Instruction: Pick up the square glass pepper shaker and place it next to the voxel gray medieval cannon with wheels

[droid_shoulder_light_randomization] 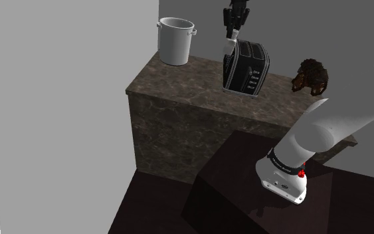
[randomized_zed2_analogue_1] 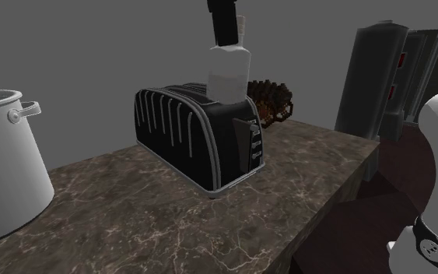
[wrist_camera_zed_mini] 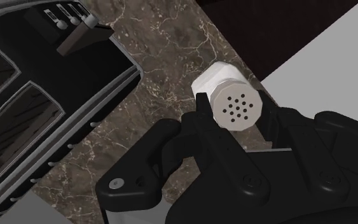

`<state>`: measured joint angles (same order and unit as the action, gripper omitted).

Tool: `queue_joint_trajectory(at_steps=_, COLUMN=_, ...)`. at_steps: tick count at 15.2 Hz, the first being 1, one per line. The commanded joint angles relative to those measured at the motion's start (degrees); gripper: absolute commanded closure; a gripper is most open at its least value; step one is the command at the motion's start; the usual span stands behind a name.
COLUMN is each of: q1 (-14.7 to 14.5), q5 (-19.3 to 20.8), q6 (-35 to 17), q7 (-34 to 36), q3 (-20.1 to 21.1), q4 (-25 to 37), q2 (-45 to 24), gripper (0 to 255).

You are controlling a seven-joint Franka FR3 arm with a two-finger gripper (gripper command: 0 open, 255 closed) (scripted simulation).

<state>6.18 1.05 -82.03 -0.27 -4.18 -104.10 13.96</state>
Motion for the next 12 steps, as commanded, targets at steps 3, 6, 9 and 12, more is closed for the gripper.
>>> queue_joint_trajectory(at_steps=3, q1=1.1, q5=0.9, q6=1.2, q7=-2.8, q3=-1.7, q4=0.7, q2=0.6, gripper=255)
queue_joint_trajectory(at_steps=6, q1=2.7, q5=2.2, q6=1.2, q7=-7.0, q3=-4.3, q4=0.1, q2=1.3, gripper=255)
queue_joint_trajectory(at_steps=9, q1=4.3, q5=3.5, q6=1.1, q7=-11.2, q3=-7.0, q4=0.1, q2=1.4, gripper=255)
queue_joint_trajectory(at_steps=12, q1=5.9, q5=4.7, q6=0.9, q7=-15.6, q3=-9.7, q4=0.6, q2=1.0, gripper=255)
